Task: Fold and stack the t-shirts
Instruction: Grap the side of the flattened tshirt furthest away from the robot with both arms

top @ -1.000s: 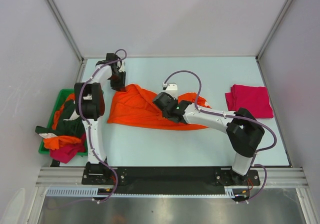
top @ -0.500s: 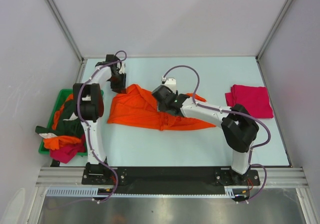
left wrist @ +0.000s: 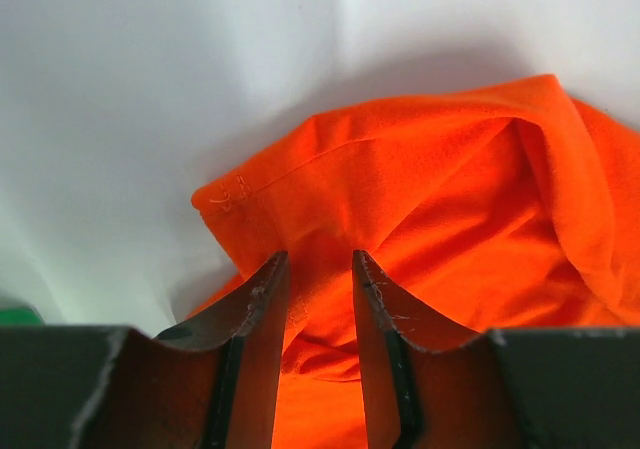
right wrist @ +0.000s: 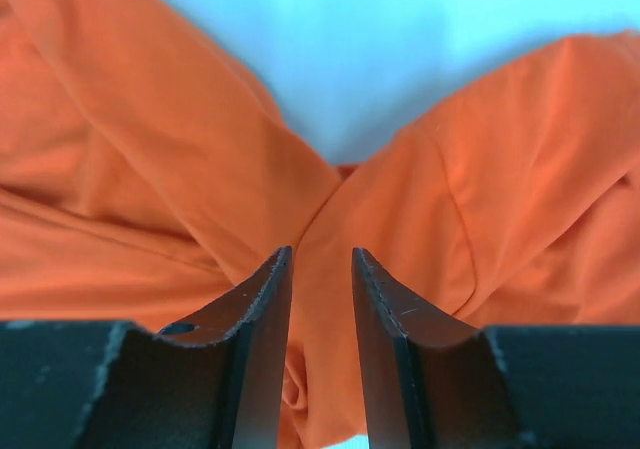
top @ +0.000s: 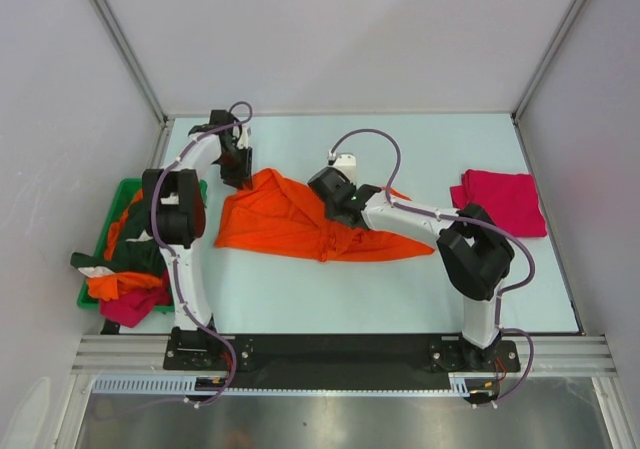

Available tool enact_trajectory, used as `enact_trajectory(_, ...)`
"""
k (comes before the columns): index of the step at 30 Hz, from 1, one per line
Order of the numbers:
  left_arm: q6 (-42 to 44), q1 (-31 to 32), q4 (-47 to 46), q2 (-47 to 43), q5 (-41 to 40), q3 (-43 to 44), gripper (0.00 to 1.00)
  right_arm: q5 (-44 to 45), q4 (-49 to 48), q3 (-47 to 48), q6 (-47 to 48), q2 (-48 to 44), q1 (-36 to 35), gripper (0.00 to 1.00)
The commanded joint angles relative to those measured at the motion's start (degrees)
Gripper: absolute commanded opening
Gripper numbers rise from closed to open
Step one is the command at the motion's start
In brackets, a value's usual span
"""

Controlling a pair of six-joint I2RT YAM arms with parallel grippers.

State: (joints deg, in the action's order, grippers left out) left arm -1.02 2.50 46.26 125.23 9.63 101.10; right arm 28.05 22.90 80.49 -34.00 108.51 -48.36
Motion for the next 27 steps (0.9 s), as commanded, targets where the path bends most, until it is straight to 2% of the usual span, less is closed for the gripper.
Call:
enact_trajectory(1,0.7,0.3,-0.5,-4.0,1.1,-0.8,0.37,1.3,-0.1,-1.1,-0.7,-0.6,-2.0,0.36)
enact_trajectory(7,0.5,0.4,-0.7,-4.4,1.7,-1.5,0.37,1.1,0.4,-3.1,-2.6,-0.1,-2.9,0.38)
enact_trajectory(12,0.5,0.5,-0.8,-4.9,1.7,-2.4,0.38,1.2,1.8,-3.2,-3.0,1.4,-3.1,0.34)
enact_trajectory(14,0.5,0.5,-0.9,-5.2,1.8,-2.7,0.38,1.7,2.8,-3.2,-3.3,1.8,-3.1,0.30)
enact_trajectory(17,0.6,0.5,-1.0,-5.3,1.8,-3.0,0.37,2.4,4.3,-3.1,-3.6,2.1,-3.0,0.18)
enact_trajectory(18,0.6,0.5,-1.1,-5.4,1.8,-3.0,0.37,2.6,4.6,-3.4,-4.1,2.1,-3.0,0.10)
enact_trajectory(20,0.6,0.5,-1.1,-5.5,1.8,-3.3,0.38,3.4,4.8,-3.9,-4.5,1.2,-3.0,0.00)
enact_trajectory(27,0.6,0.5,-1.4,-6.1,2.0,-4.2,0.37,8.7,5.0,-7.4,-7.5,-3.9,-2.9,0.00)
